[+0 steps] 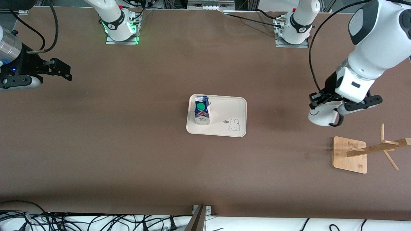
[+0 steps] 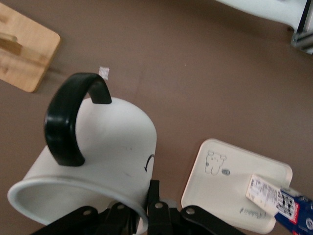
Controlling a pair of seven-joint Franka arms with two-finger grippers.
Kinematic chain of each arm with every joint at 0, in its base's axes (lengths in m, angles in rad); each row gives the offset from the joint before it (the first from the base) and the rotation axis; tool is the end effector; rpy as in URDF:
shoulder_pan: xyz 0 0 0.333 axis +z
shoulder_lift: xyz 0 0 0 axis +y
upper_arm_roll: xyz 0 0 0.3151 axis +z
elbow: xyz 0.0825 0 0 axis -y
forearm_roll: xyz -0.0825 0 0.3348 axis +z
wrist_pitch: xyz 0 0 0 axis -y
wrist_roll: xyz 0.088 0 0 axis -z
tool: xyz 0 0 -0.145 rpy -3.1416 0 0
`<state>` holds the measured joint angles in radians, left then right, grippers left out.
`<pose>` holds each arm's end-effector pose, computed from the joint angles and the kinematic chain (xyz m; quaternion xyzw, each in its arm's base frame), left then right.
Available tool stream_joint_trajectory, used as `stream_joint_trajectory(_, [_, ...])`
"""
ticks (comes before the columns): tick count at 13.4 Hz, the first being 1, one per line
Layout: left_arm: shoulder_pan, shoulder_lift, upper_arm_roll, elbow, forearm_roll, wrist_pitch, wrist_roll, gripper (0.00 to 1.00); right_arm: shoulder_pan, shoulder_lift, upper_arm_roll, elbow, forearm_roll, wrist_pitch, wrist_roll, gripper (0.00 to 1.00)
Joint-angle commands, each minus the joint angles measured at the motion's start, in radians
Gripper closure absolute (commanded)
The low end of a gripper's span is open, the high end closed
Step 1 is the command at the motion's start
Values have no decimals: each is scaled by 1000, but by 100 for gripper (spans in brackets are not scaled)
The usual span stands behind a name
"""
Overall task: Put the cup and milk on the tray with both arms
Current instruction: 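Lift the mug off the wooden stand with the left gripper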
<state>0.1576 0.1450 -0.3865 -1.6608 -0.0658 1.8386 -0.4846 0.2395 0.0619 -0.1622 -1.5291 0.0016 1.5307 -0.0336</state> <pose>0.5491 -0.1244 0.4995 0.9885 0.1376 -0.0004 0.0629 0.5154 0.0427 0.5685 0.9980 0.0554 -0.0296 0.0048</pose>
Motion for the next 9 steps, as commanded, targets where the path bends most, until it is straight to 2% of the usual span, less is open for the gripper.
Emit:
stream_joint_trajectory(1, [-87,284,-5,329,-9,-217,-2,100,0,7,0,20,3,-6,4,0])
stream_joint_trajectory(3, [-195,346,0,351,-2,-229,-46,100,0,7,0,20,3,-6,4,0])
stream_joint_trajectory(6, [-363,445,4,357,115,-217,-91,100,0,7,0,20,3,-6,4,0])
stream_joint_trajectory(9, [-411,544,-3,369,112,-176,-77,100,0,7,0,20,3,-6,4,0])
